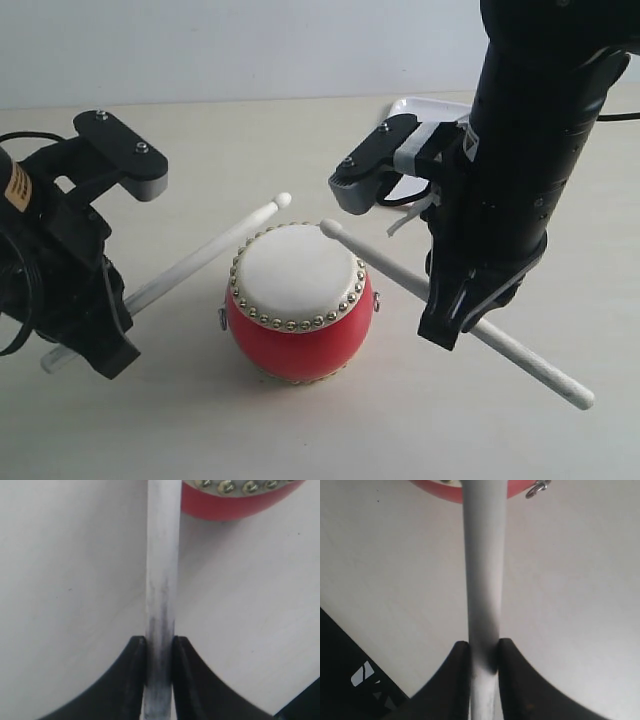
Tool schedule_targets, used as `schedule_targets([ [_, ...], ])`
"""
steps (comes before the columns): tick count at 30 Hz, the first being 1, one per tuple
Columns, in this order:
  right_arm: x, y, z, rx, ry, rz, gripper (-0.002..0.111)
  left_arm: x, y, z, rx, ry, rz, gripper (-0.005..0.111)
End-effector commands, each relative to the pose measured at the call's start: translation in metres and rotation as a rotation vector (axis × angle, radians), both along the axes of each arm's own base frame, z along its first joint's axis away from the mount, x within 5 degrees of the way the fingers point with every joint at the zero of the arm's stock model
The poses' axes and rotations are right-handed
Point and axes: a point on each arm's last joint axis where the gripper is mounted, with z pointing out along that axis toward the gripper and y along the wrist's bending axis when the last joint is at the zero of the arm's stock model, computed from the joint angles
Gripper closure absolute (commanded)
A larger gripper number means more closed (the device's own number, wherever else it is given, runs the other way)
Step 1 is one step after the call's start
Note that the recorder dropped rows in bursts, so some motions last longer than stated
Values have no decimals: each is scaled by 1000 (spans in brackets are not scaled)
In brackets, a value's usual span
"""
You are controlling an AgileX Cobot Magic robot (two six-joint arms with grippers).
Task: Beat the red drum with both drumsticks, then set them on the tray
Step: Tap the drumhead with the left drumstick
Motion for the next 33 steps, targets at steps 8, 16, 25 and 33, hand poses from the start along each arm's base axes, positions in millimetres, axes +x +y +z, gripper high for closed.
schedule_targets([
  [8, 1, 1, 1, -6, -13, 9, 108, -6, 4, -9, 10, 31, 59, 107],
  [16, 1, 1, 1, -5, -12, 9, 108, -16, 1, -7, 29, 54, 72, 107],
  [25, 1, 1, 1, -5, -12, 11, 108, -28, -5, 12, -37, -71, -13, 107],
  [33, 1, 1, 1, -5, -12, 11, 108, -42, 9, 37, -121, -141, 15, 107],
])
